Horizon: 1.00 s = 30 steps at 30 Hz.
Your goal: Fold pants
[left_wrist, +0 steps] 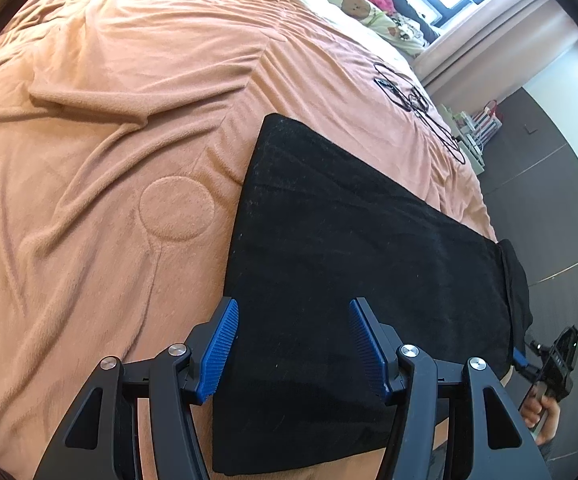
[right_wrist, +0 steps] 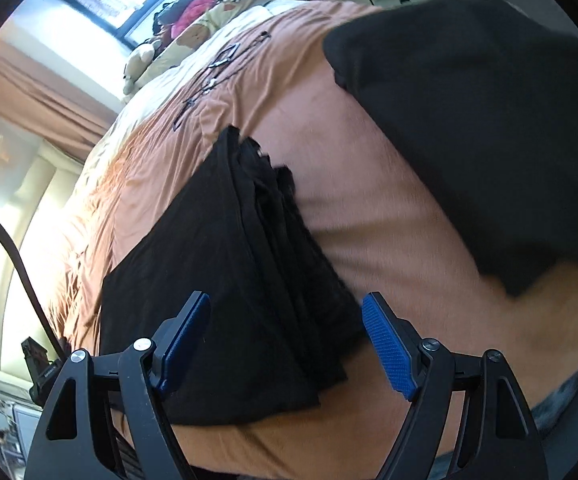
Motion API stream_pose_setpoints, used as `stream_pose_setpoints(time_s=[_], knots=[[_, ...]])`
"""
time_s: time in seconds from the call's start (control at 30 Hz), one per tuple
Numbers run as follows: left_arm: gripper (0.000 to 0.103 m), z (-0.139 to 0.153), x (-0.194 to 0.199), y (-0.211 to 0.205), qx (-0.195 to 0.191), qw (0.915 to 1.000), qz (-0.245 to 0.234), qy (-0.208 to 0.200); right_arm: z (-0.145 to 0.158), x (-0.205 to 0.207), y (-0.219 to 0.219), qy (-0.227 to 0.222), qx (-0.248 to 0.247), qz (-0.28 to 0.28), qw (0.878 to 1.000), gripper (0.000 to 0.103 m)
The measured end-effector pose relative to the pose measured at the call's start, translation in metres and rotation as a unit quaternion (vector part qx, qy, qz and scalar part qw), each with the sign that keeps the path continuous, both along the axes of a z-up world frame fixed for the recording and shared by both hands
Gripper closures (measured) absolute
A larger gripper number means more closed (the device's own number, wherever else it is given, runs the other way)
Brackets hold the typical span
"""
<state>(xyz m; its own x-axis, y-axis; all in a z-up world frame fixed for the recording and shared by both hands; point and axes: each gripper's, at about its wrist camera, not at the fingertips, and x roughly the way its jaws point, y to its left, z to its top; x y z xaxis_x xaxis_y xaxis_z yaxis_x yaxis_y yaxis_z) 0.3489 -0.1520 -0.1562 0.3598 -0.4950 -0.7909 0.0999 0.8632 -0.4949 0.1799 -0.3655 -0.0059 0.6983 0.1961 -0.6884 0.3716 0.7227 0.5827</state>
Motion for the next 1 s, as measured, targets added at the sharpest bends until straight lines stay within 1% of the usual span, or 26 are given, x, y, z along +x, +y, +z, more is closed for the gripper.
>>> stream_pose_setpoints(time_s=[0.1,0.2,0.33,0.4,0.43,0.47,0.5,0.53,0.57,0.63,0.77,0.83,0.93,1.0], knots=[[0.043,-0.001,-0.003,0.001,0.0,1.0,0.002,0.001,-0.009,-0.01,0.004,-0.008,0.031,-0.011,0.999,0.025],[0.043,-0.002,-0.006,0.002,-0.002,1.0,0.002,0.002,-0.026,-0.019,0.003,-0.018,0.068,-0.024,0.997,0.025],[0.043,-0.002,-0.009,0.002,-0.003,1.0,0.002,0.003,-0.052,-0.026,0.001,-0.027,0.134,-0.037,0.99,0.025],[0.043,-0.003,-0.01,0.001,-0.002,1.0,0.001,0.004,-0.06,-0.028,0.001,-0.036,0.152,-0.039,0.987,0.025],[0.043,-0.004,-0.01,0.001,-0.002,1.0,0.001,0.005,-0.06,-0.029,0.0,-0.042,0.156,-0.039,0.986,0.027],[0.043,-0.004,-0.01,0.001,-0.001,1.0,0.002,0.006,-0.059,-0.031,-0.002,-0.048,0.155,-0.039,0.986,0.041],[0.043,-0.005,-0.011,0.002,-0.001,1.0,0.003,0.007,-0.058,-0.033,-0.004,-0.05,0.152,-0.04,0.986,0.048],[0.043,-0.005,-0.011,0.002,-0.001,1.0,0.005,0.007,-0.057,-0.034,-0.007,-0.046,0.147,-0.043,0.987,0.064],[0.043,-0.006,-0.012,0.003,0.0,0.9999,0.008,0.009,-0.055,-0.036,-0.01,-0.042,0.14,-0.05,0.988,0.075],[0.043,-0.009,-0.012,0.005,0.0,0.9998,0.013,0.012,-0.052,-0.039,-0.013,-0.051,0.134,-0.05,0.988,0.084],[0.043,-0.015,-0.011,0.005,0.0,0.9996,0.017,0.021,-0.041,-0.038,-0.014,-0.062,0.113,-0.039,0.991,0.095],[0.043,-0.016,-0.011,0.005,0.0,0.9996,0.017,0.023,-0.031,-0.035,-0.006,-0.071,0.094,-0.036,0.992,0.096],[0.043,-0.017,-0.011,0.005,0.004,0.9995,0.019,0.026,-0.008,-0.037,-0.002,-0.096,0.07,-0.028,0.993,0.096],[0.043,-0.018,-0.01,0.006,0.003,0.9994,0.02,0.028,0.006,-0.038,0.005,-0.108,0.041,-0.022,0.993,0.096]])
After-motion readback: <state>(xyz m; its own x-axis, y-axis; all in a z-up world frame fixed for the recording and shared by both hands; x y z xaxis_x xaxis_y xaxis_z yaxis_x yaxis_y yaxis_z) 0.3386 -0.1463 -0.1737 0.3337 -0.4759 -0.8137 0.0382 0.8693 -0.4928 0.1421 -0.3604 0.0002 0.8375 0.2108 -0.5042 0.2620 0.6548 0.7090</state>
